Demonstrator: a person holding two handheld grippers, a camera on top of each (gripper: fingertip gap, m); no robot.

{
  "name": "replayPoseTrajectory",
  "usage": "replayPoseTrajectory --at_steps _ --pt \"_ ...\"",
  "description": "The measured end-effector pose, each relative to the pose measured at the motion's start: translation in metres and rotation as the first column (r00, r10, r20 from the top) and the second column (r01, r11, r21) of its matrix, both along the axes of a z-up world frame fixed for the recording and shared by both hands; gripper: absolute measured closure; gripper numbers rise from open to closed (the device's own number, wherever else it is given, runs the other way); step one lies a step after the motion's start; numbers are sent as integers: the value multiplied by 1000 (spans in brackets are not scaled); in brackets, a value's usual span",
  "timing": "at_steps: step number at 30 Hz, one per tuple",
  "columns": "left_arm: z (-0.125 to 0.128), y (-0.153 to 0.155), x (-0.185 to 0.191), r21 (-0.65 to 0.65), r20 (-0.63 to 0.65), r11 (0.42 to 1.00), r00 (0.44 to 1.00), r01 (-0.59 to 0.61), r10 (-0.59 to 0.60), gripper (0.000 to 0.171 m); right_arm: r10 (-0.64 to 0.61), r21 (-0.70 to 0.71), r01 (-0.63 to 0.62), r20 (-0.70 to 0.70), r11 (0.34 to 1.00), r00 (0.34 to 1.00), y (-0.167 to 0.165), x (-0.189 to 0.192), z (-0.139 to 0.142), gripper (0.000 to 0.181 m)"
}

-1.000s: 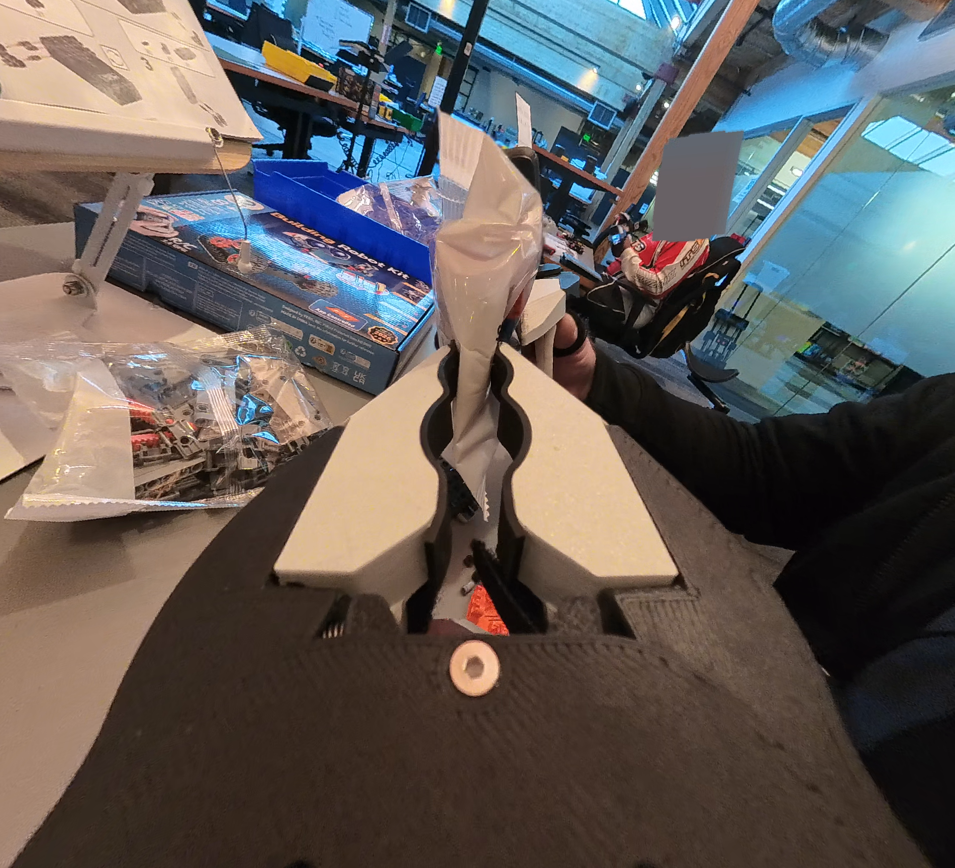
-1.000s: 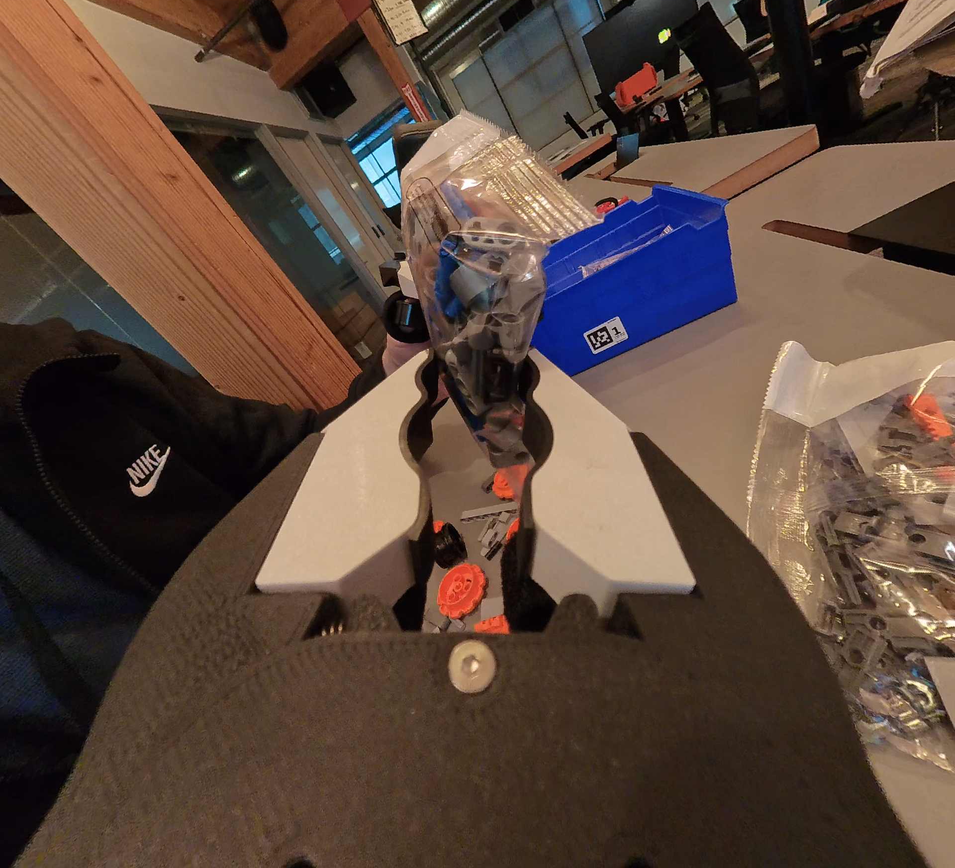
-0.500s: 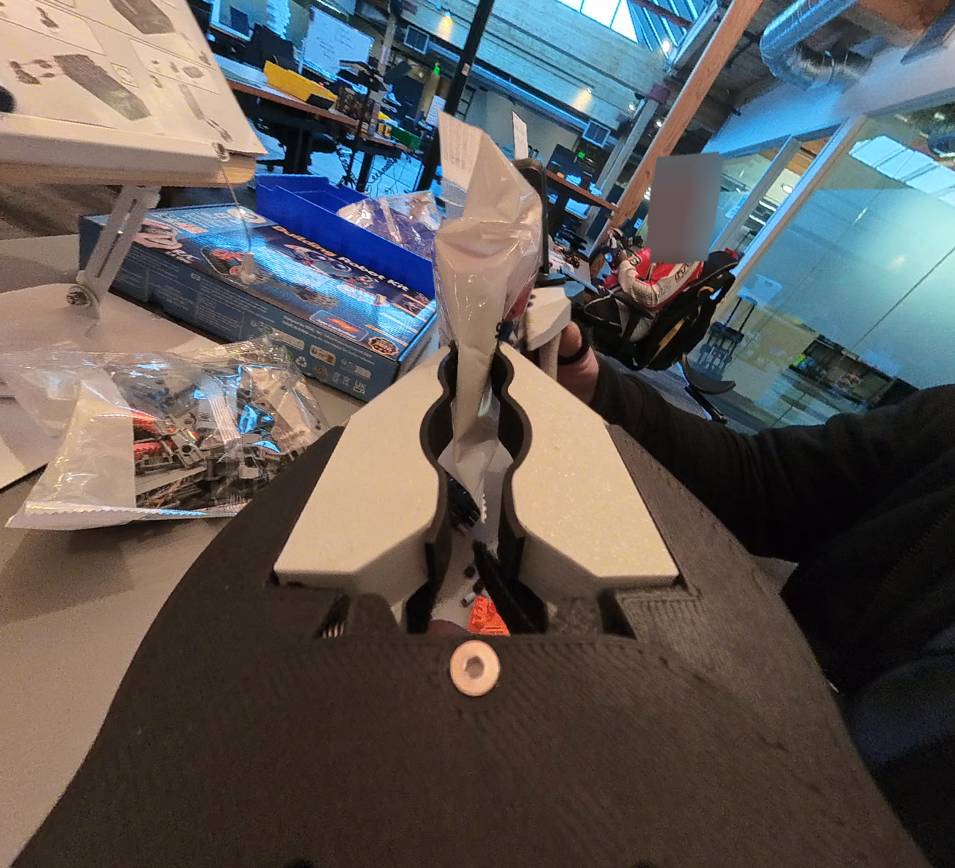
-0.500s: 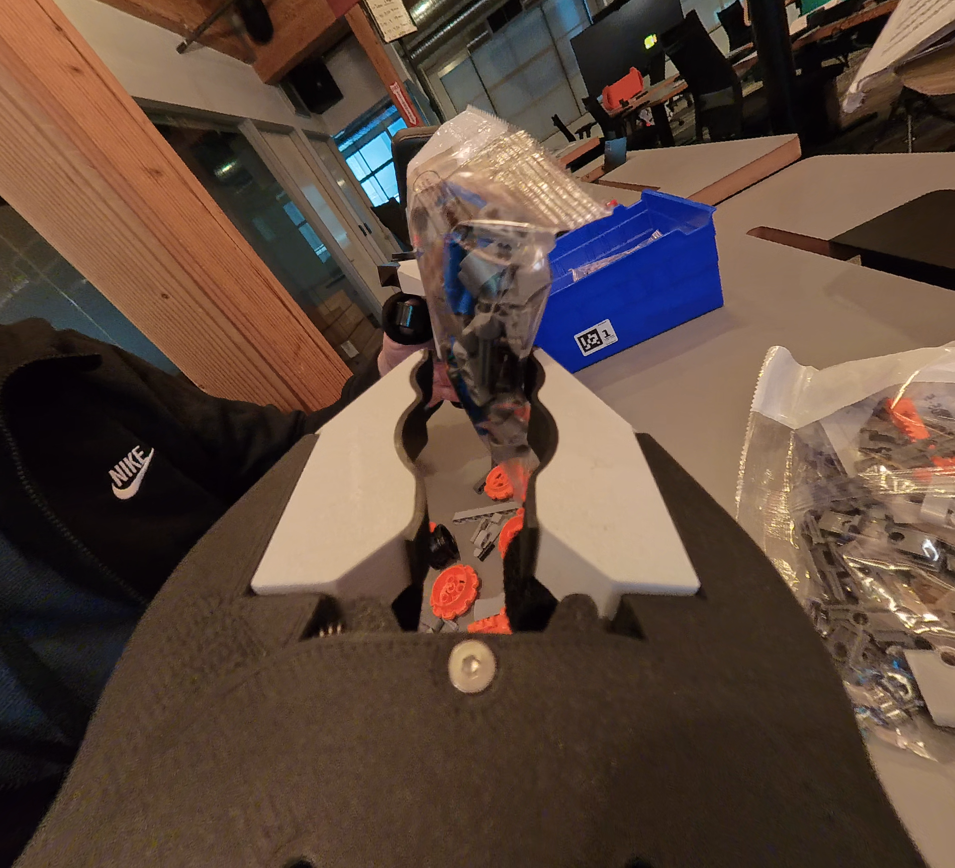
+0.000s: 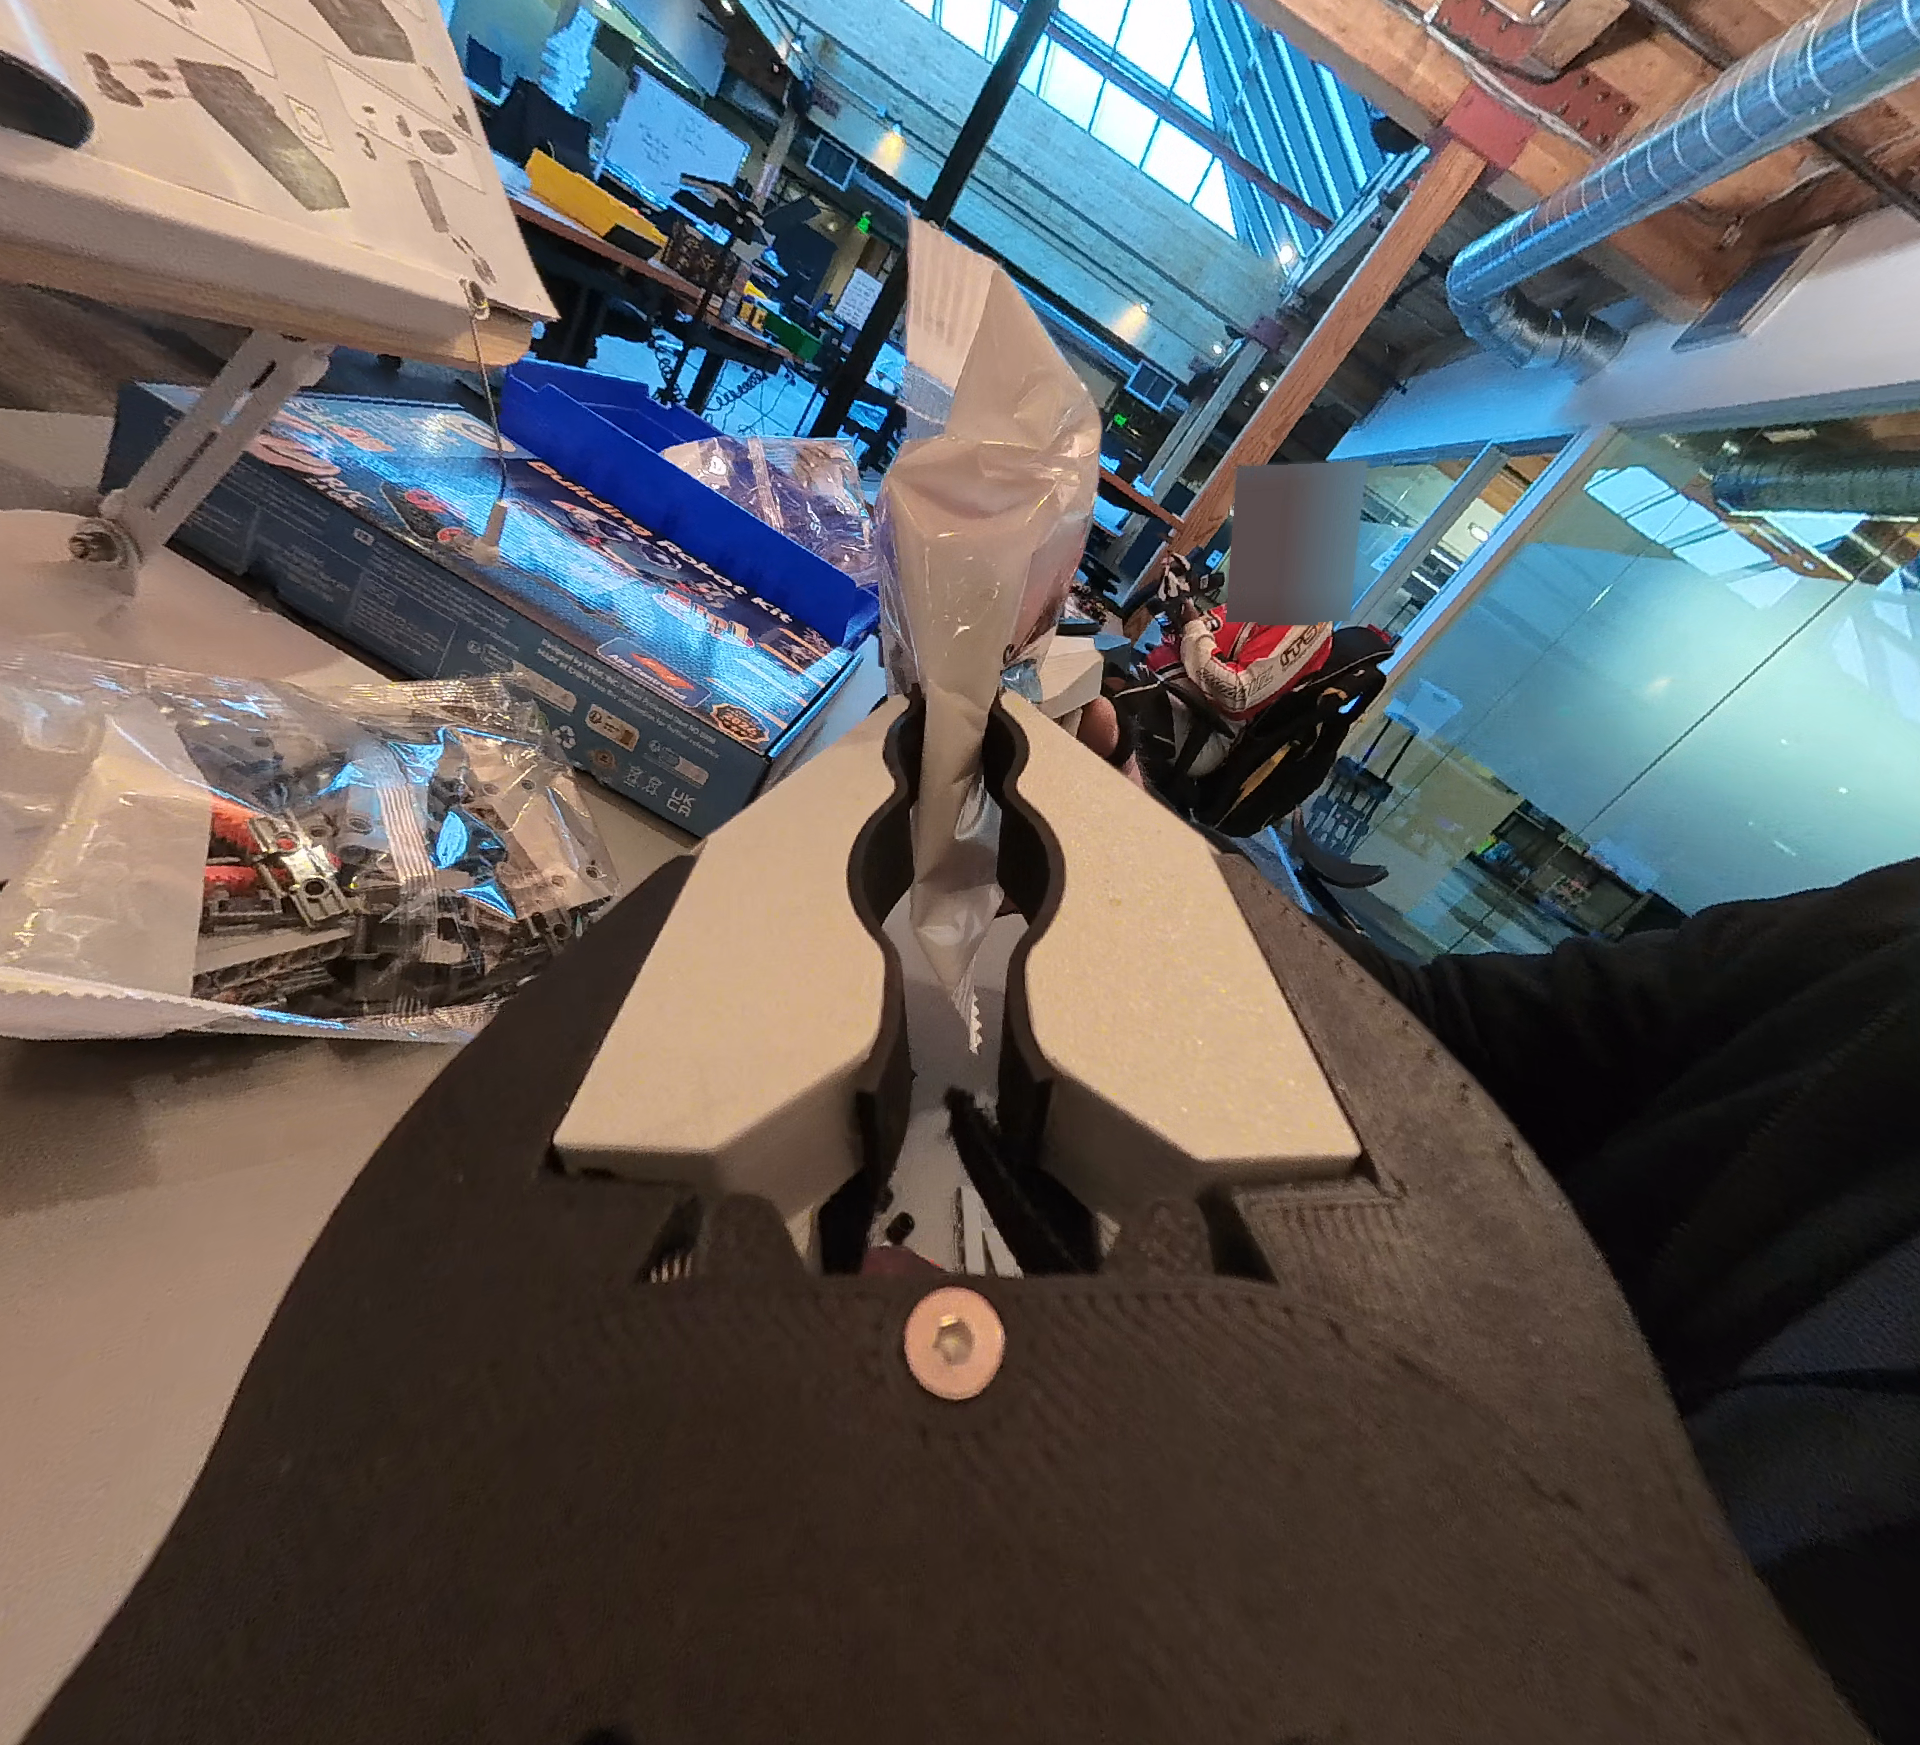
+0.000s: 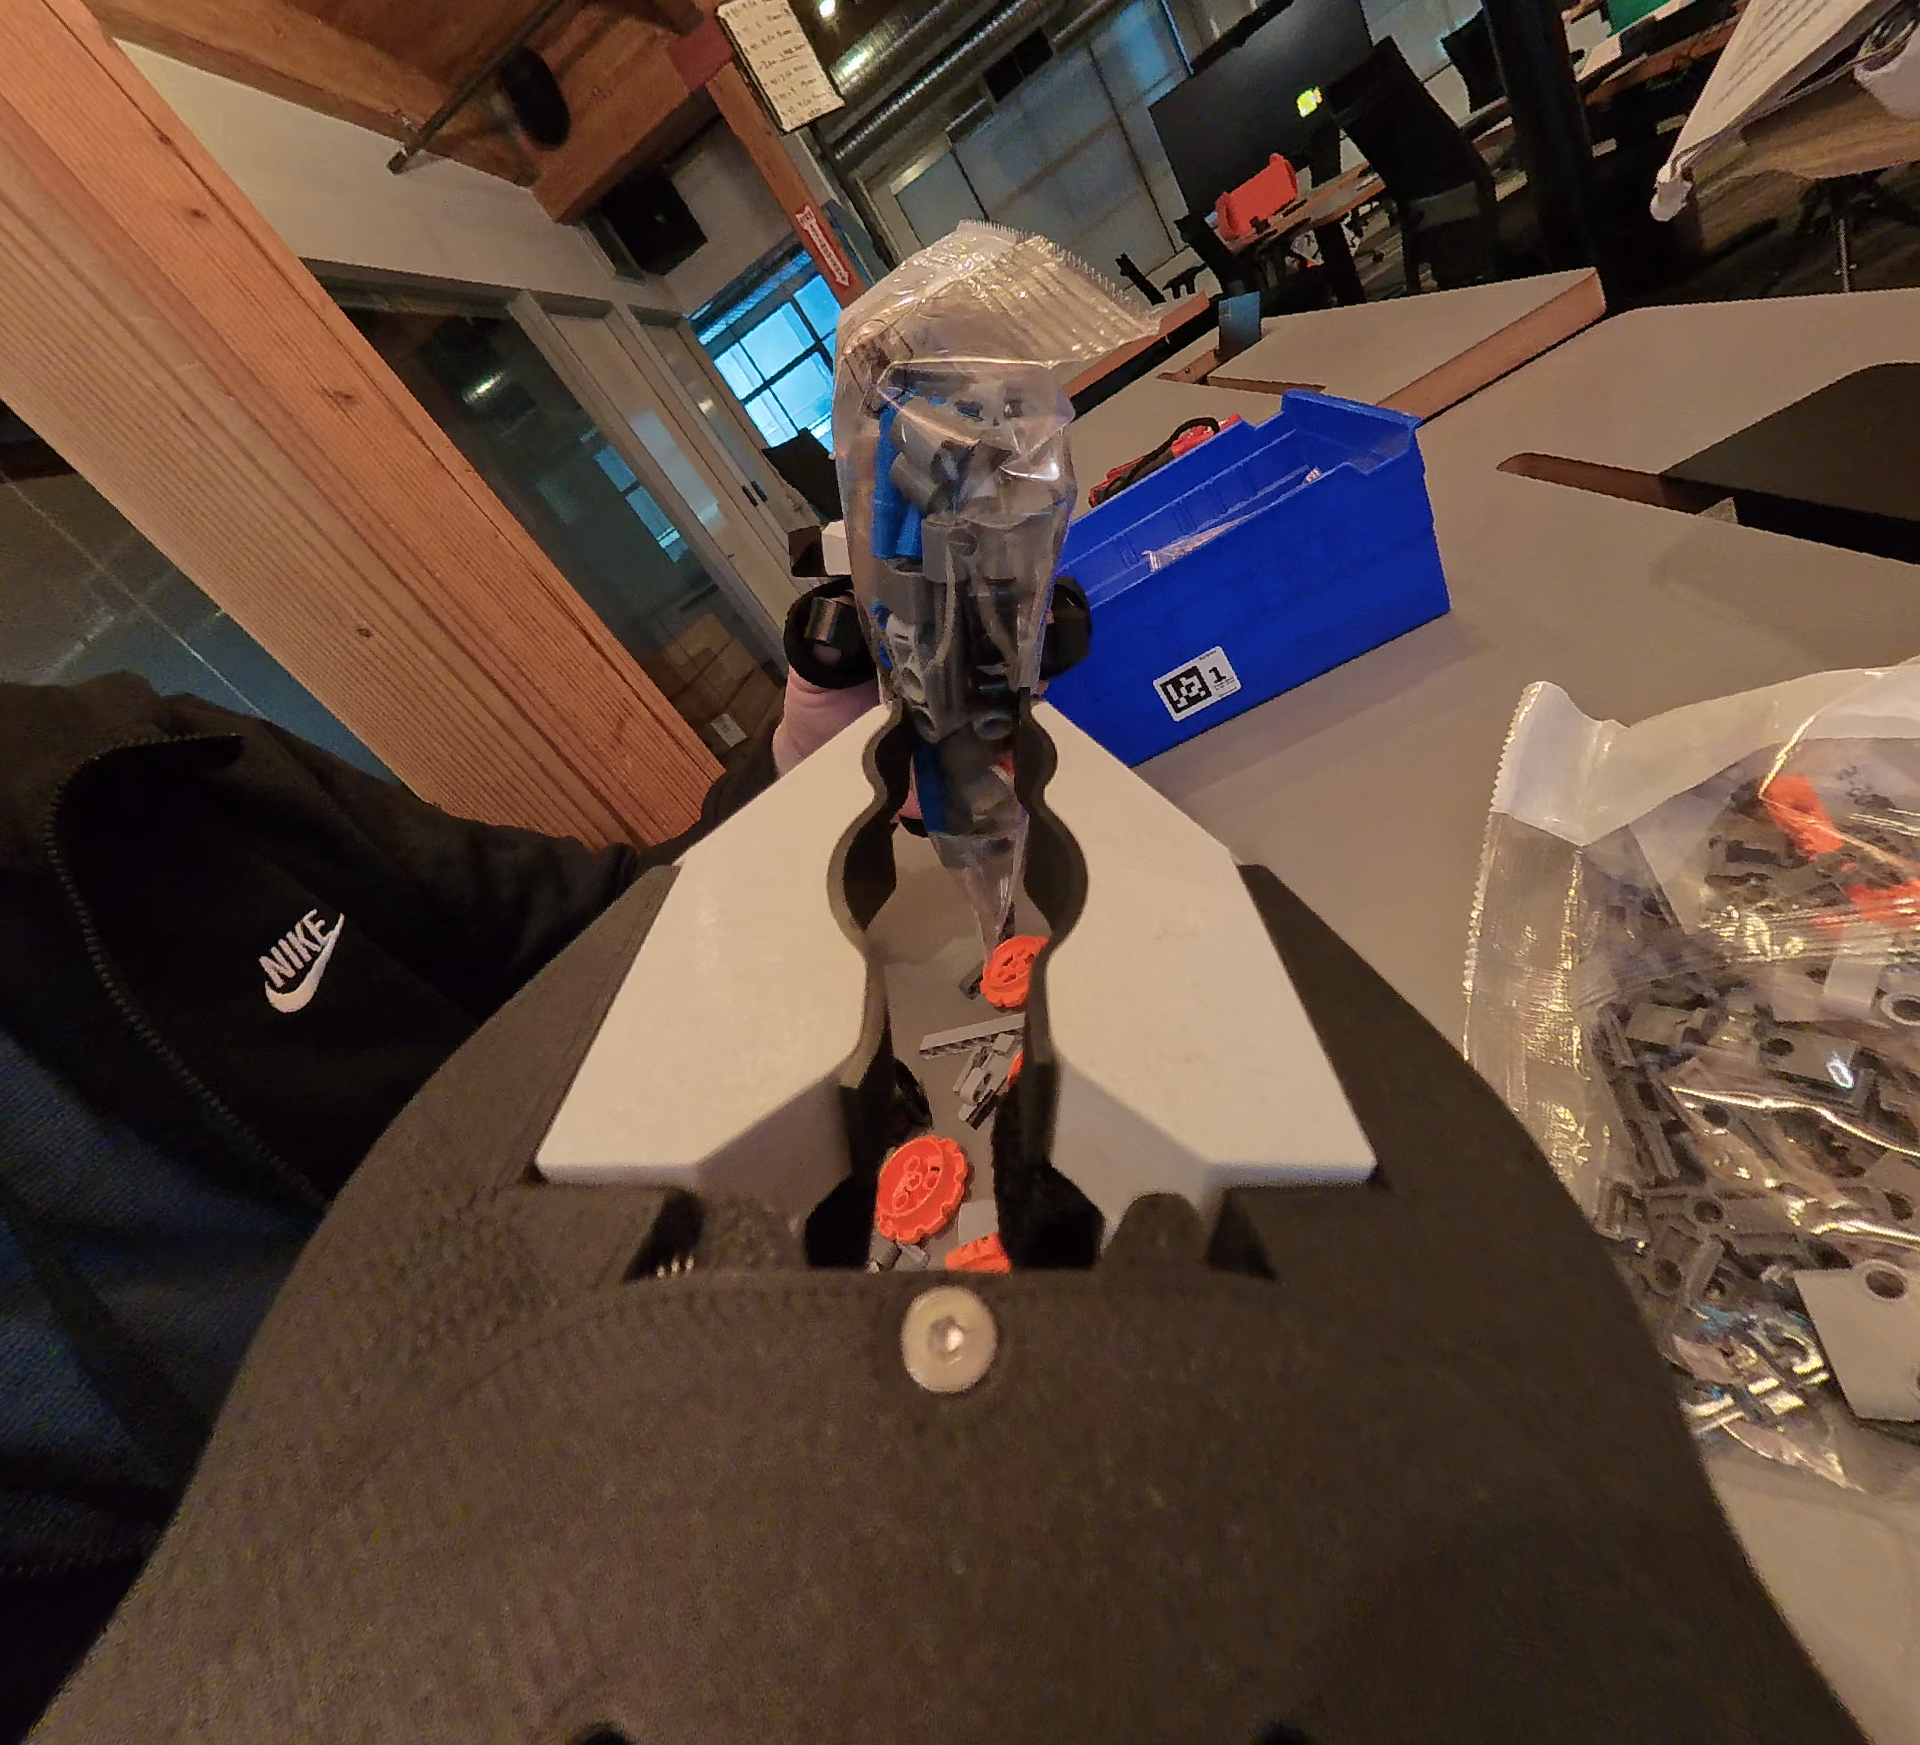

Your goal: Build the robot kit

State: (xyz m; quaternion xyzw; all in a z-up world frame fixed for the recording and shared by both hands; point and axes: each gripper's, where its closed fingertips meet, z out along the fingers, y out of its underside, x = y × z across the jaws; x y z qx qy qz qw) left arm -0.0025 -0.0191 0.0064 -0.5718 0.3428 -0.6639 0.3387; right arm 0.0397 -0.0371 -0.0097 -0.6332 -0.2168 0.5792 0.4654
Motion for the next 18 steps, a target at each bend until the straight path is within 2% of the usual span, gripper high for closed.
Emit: replayPoseTrajectory --at_steps 6,12,15,18 --pt "-2 1 1 -28 1 1000 1000 11 -11 163 -12 -17 12 1 1000 1000 2 2 -1 166" --pt "8 -1 -5 41 18 999 1000 7 -8 151 -5 -13 6 26 1000 1000 1 4 -3 168" --pt "12 -6 -6 112 5 994 1000 7 -8 144 22 9 -23 79 1000 997 -6 1 -6 168" --pt "11 -10 -5 176 -25 984 1000 4 0 148 42 24 -48 218 999 975 -11 -4 -22 168"
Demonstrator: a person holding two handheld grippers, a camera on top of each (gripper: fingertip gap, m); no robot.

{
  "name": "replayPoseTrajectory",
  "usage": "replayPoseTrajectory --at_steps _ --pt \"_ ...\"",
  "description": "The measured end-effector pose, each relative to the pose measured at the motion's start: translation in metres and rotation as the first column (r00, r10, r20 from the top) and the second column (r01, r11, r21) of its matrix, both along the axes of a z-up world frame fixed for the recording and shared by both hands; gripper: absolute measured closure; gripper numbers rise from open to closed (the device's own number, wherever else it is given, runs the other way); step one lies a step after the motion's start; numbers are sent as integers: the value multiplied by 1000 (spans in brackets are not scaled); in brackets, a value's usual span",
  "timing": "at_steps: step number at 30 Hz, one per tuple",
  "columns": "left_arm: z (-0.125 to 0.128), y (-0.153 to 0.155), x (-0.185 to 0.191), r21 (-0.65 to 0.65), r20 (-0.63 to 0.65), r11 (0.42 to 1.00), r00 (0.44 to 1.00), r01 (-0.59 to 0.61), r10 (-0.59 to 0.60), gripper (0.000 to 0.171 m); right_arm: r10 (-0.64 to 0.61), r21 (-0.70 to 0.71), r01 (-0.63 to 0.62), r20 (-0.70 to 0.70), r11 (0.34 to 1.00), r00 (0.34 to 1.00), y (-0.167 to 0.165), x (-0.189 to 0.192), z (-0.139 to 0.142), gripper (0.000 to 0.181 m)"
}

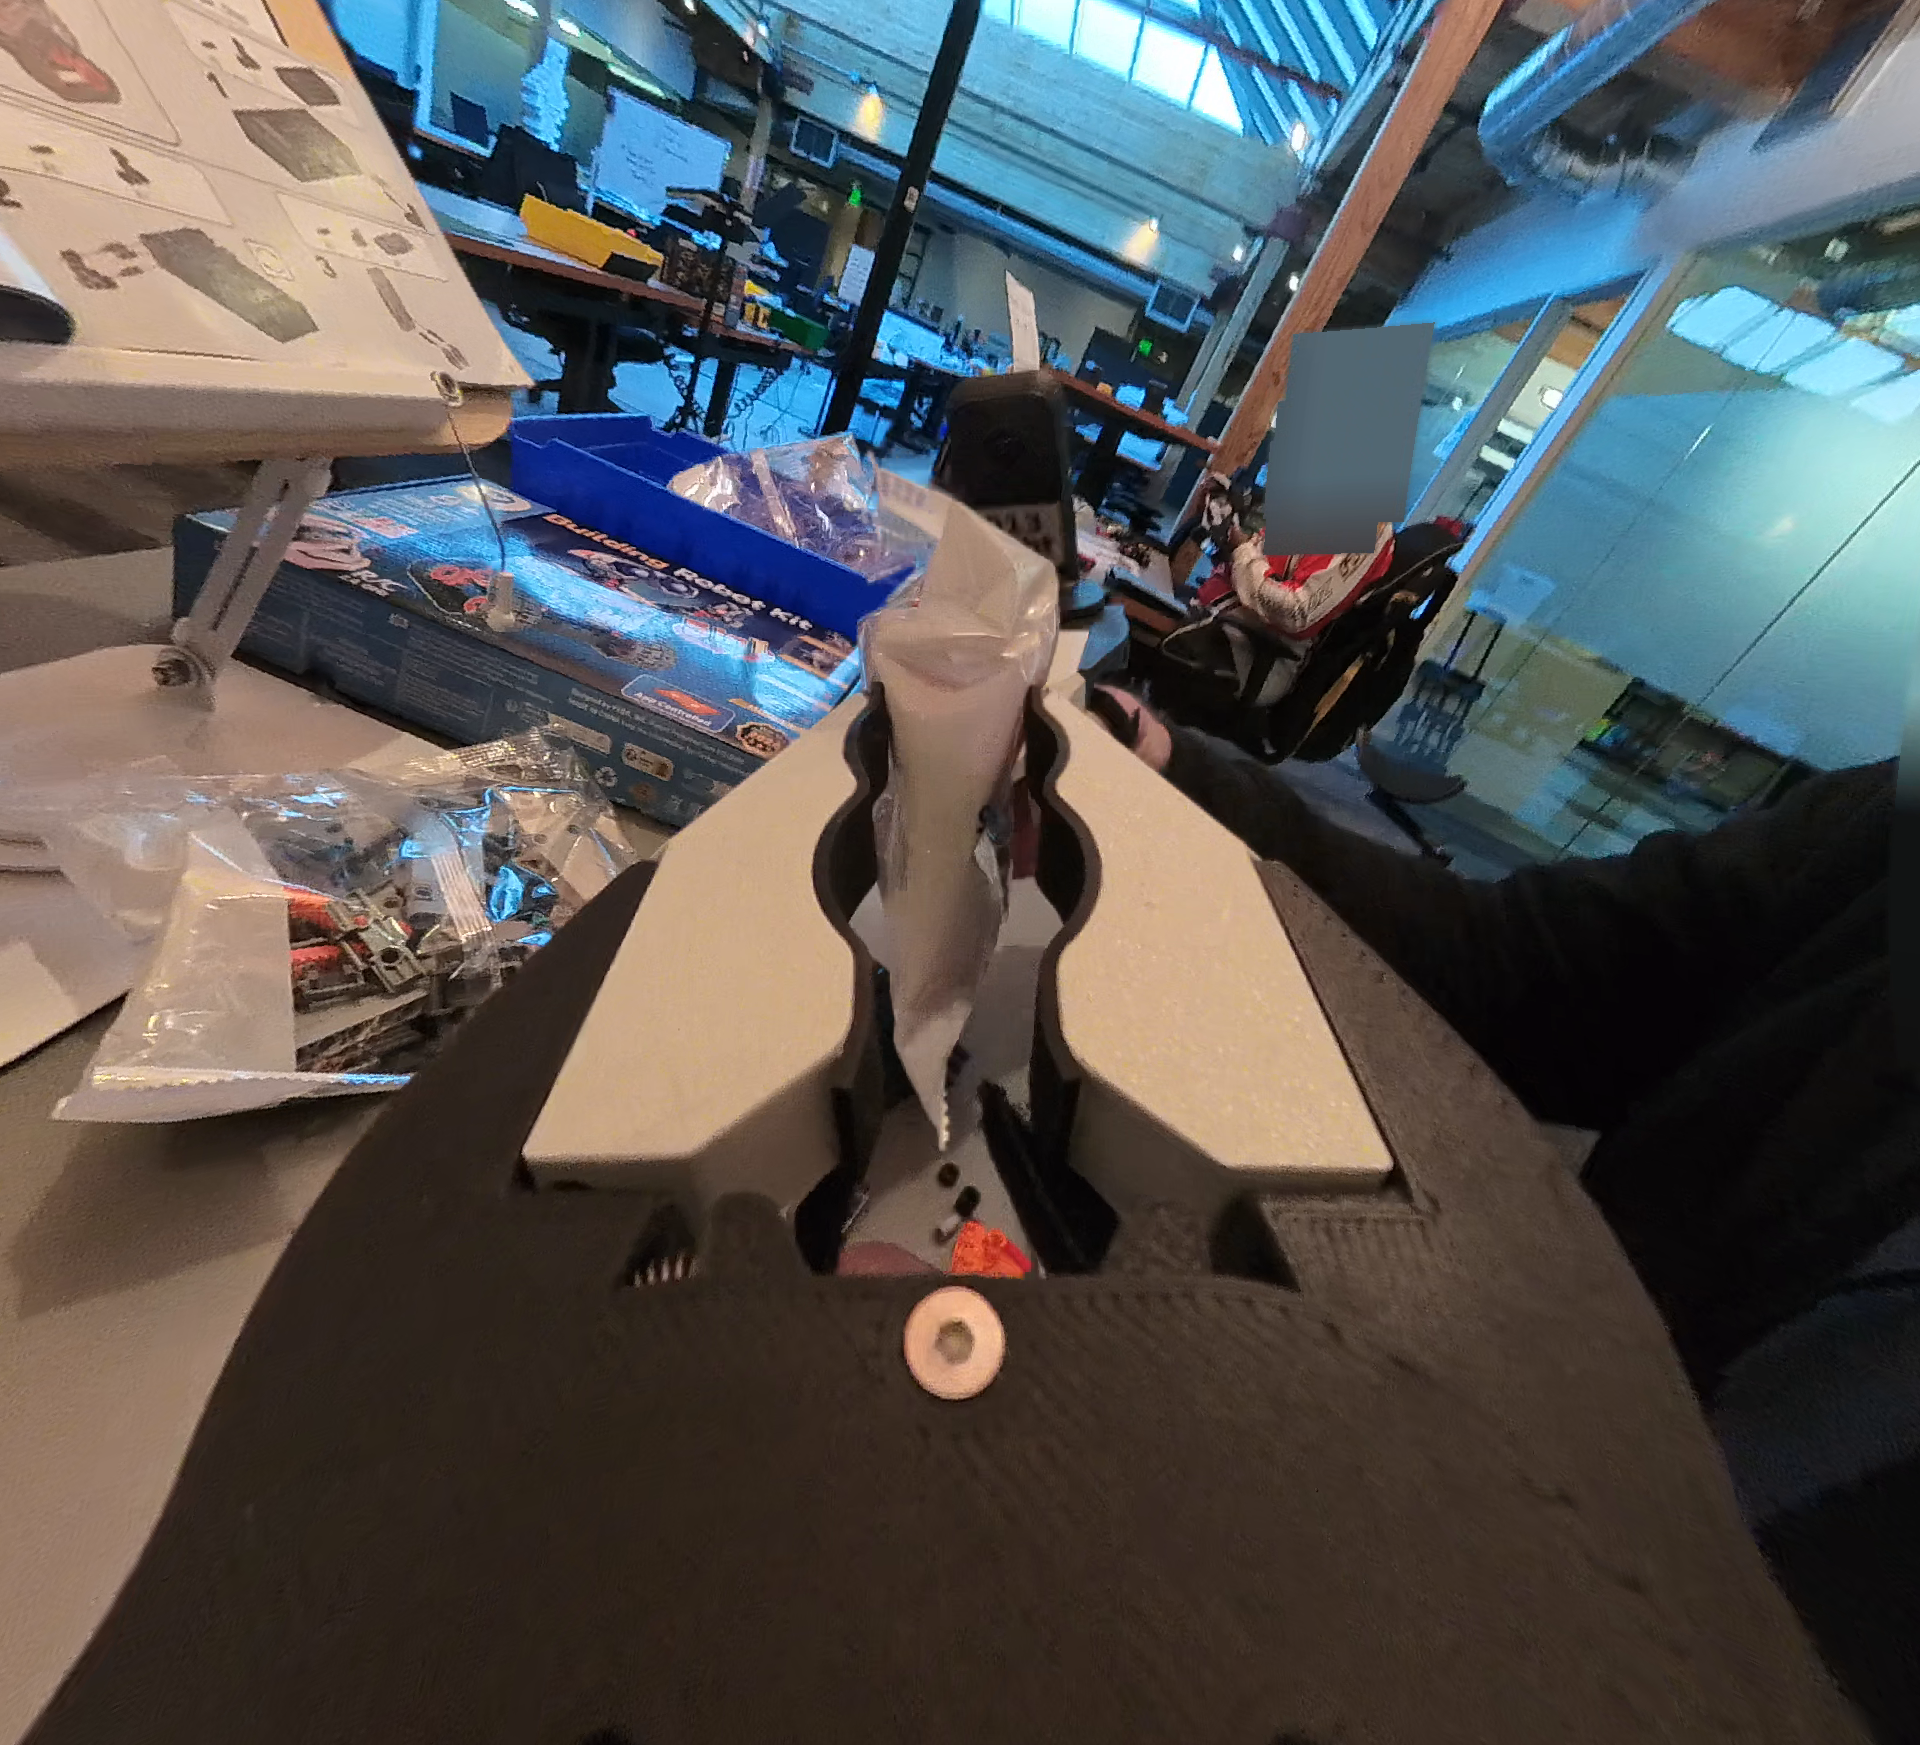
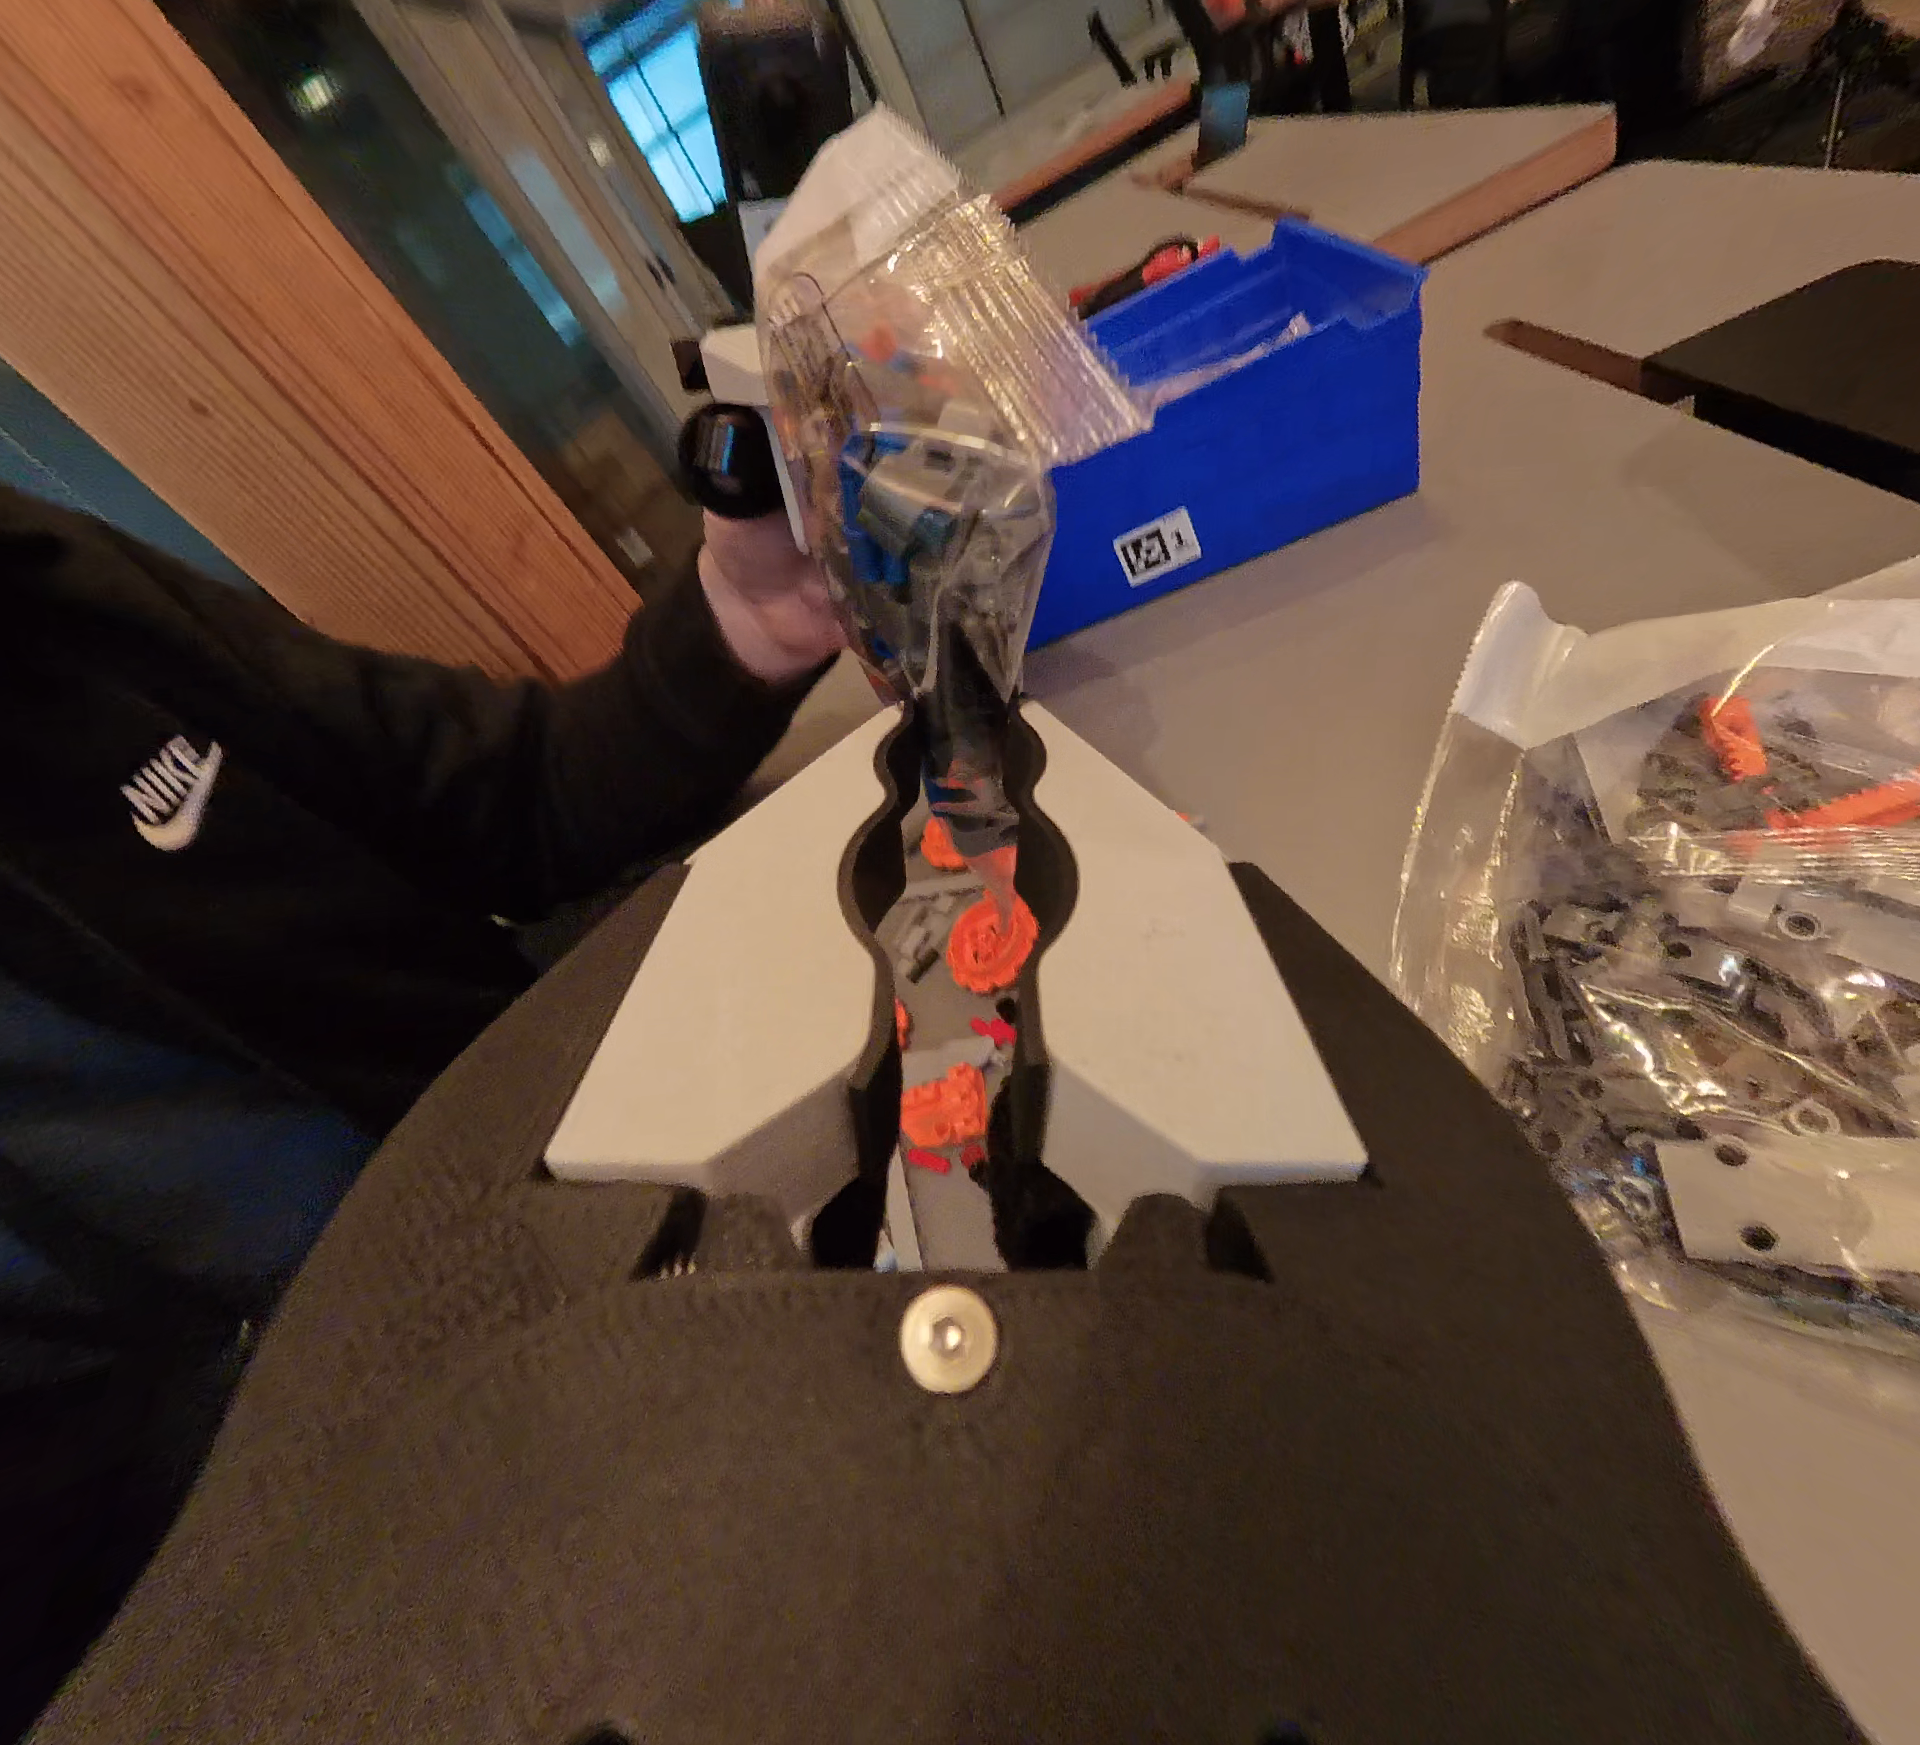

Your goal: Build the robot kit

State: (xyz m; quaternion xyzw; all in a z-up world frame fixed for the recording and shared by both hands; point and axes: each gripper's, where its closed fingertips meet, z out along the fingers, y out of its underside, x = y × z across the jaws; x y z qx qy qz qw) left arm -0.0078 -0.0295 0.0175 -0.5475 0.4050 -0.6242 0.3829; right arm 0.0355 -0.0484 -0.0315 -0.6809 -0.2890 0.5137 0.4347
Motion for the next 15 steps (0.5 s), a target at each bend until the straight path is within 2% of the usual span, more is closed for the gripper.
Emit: replayPoseTrajectory --at_steps 3,6,8,11,15 --pt "-2 -6 1 63 -23 998 1000 5 -4 158 54 1 -54 46 999 997 -10 -6 -4 168" --pt "-2 -10 0 118 -34 993 999 4 0 163 28 63 -31 44 998 999 -10 1 7 141" --pt "-6 -22 2 165 -72 985 996 57 -45 164 -23 112 26 -26 993 999 -7 14 28 132" --pt "-14 -42 6 211 -121 966 984 152 -128 164 -32 206 38 -33 978 999 -16 24 45 137" --pt "-29 -61 15 282 -198 933 965 225 -173 164 27 257 -59 125 965 992 -37 -1 44 151"
